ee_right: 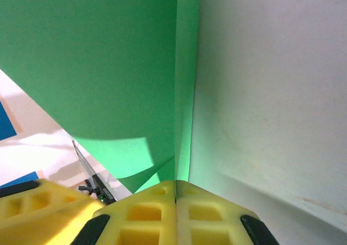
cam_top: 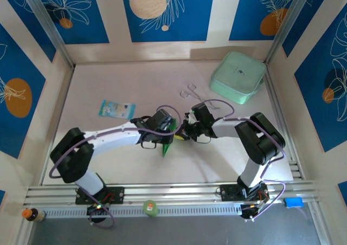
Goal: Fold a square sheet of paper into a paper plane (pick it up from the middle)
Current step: Move the paper plane to the center of the table.
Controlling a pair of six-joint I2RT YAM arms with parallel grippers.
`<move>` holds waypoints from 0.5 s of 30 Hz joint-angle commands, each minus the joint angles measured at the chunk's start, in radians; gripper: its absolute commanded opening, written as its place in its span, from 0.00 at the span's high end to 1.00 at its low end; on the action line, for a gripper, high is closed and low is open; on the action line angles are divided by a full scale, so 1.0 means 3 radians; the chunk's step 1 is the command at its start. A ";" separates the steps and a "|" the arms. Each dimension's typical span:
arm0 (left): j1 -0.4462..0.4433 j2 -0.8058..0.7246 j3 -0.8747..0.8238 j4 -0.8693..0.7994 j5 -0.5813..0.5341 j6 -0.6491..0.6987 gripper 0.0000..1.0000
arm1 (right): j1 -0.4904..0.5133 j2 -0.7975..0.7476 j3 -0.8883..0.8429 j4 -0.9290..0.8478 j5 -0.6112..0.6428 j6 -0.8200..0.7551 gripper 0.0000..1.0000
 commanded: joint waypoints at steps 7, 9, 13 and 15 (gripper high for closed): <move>0.0062 0.0097 -0.0027 0.0034 -0.0014 0.0073 0.60 | -0.0018 -0.0022 -0.0067 -0.0064 -0.0063 -0.0020 1.00; 0.0067 0.0158 -0.0018 0.0029 -0.0002 0.0070 0.60 | -0.0019 -0.0021 -0.0062 -0.0065 -0.0061 -0.0017 1.00; 0.0071 0.0267 0.0009 -0.0036 -0.0009 0.0053 0.59 | -0.0018 -0.0021 -0.0061 -0.0071 -0.0071 -0.0022 1.00; 0.0072 0.0301 -0.0001 -0.0038 0.0004 0.0037 0.59 | -0.0018 -0.0021 -0.0054 -0.0076 -0.0069 -0.0025 1.00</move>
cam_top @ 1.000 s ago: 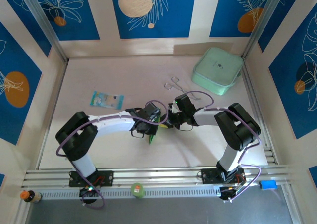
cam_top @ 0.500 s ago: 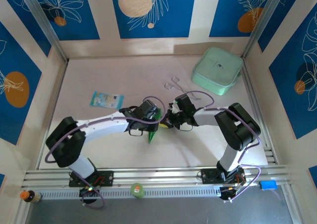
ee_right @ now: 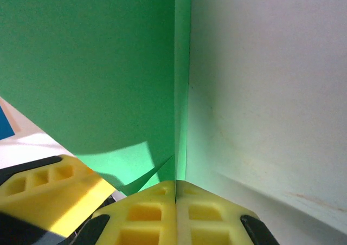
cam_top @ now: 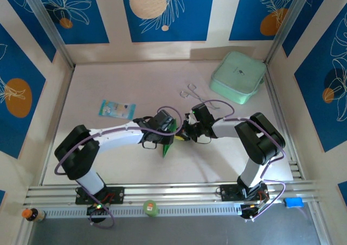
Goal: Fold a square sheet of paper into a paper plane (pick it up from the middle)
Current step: Move the paper plane to the center of the table.
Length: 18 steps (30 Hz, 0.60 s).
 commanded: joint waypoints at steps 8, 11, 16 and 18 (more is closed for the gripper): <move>0.0024 0.0111 -0.0022 -0.0058 0.0108 -0.0015 0.60 | -0.0018 -0.0024 -0.0029 -0.0072 -0.0068 -0.0024 1.00; 0.0021 0.0129 -0.0027 -0.0061 0.0145 -0.0018 0.64 | -0.0018 -0.0029 -0.0032 -0.0072 -0.0062 -0.0020 1.00; 0.0020 0.0154 -0.0028 -0.0065 0.0161 -0.0002 0.69 | -0.0023 -0.0031 -0.0032 -0.0075 -0.0064 -0.0021 1.00; 0.0020 0.0170 -0.0022 -0.0078 0.0151 0.0001 0.71 | -0.0023 -0.0030 -0.0033 -0.0073 -0.0062 -0.0027 1.00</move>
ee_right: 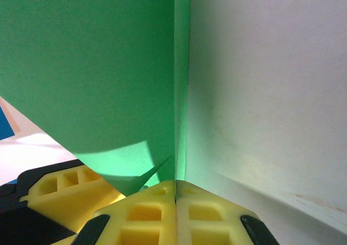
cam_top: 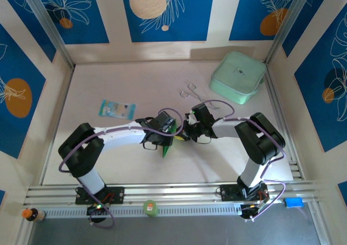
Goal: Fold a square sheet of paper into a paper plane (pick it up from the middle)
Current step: Move the paper plane to the center of the table.
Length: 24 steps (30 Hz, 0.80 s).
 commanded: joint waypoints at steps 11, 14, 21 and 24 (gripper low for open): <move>0.0017 0.0109 -0.0031 -0.0057 0.0058 0.0018 0.79 | -0.0017 -0.0033 -0.0024 -0.0084 -0.0061 -0.0030 1.00; 0.0015 0.0137 -0.0021 -0.0031 0.0064 0.0024 0.80 | -0.0017 -0.0023 -0.0020 -0.0077 -0.0069 -0.0027 1.00; 0.0012 0.0201 0.0000 -0.0016 0.0080 0.0047 0.80 | -0.0017 -0.0028 -0.0009 -0.0097 -0.0072 -0.0040 1.00; 0.0014 0.0211 0.0000 0.0007 0.0109 0.0056 0.80 | -0.0017 -0.0019 -0.0009 -0.0093 -0.0079 -0.0035 1.00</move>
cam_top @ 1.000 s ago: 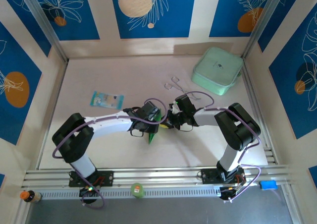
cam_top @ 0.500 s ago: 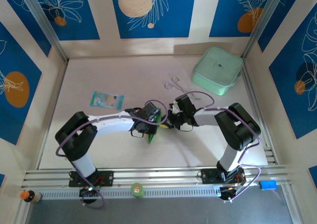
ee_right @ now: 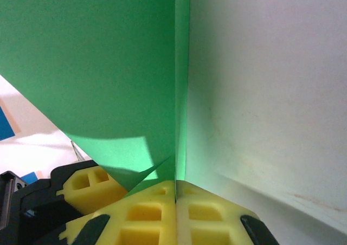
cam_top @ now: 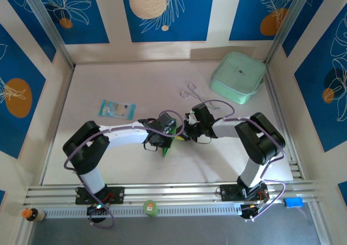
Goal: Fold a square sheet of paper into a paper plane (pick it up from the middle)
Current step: Move the paper plane to the center of the table.
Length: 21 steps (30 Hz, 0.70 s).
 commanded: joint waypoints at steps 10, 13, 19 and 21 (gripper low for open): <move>0.0006 -0.0015 0.0040 -0.0070 -0.0052 -0.0029 0.93 | -0.0065 -0.0218 -0.0028 -0.0254 -0.0013 -0.0128 0.93; 0.0009 -0.0092 0.0073 -0.0222 -0.0316 -0.0145 0.94 | -0.0119 -0.0417 -0.0055 -0.0478 0.0106 -0.0241 0.83; 0.0009 -0.0078 0.0175 -0.0422 -0.0651 -0.0280 0.94 | -0.0286 -0.0831 -0.0234 -0.0766 0.0270 -0.0345 0.79; 0.0009 -0.0010 0.0223 -0.0445 -0.0638 -0.0297 0.94 | -0.0335 -0.0933 -0.0320 -0.0783 0.0284 -0.0332 0.79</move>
